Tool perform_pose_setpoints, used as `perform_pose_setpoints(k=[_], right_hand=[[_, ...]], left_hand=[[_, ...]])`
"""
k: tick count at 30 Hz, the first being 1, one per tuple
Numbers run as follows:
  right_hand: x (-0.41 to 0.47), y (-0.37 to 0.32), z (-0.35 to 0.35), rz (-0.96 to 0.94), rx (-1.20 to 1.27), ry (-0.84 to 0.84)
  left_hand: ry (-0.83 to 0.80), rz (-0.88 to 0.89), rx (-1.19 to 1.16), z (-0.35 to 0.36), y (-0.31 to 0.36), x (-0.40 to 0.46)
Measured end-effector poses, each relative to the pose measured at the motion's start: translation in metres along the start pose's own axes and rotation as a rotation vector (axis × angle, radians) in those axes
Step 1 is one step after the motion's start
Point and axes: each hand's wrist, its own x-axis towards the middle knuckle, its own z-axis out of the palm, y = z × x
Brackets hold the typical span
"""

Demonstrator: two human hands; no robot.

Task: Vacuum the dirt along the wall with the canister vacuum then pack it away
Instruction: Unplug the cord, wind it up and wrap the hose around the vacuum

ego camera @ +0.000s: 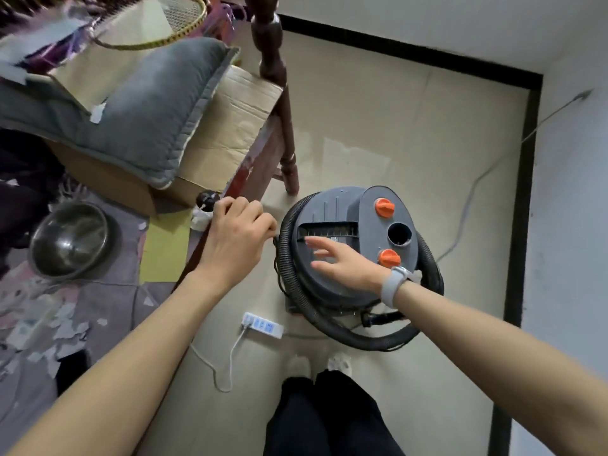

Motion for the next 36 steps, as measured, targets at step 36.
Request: perform_pose_setpoints(k=[36], right_hand=[[0.131,0.014,-0.142,0.321,0.919,0.905]], left_hand=[[-0.46,-0.874,-0.882,0.195,-0.053,0.056]])
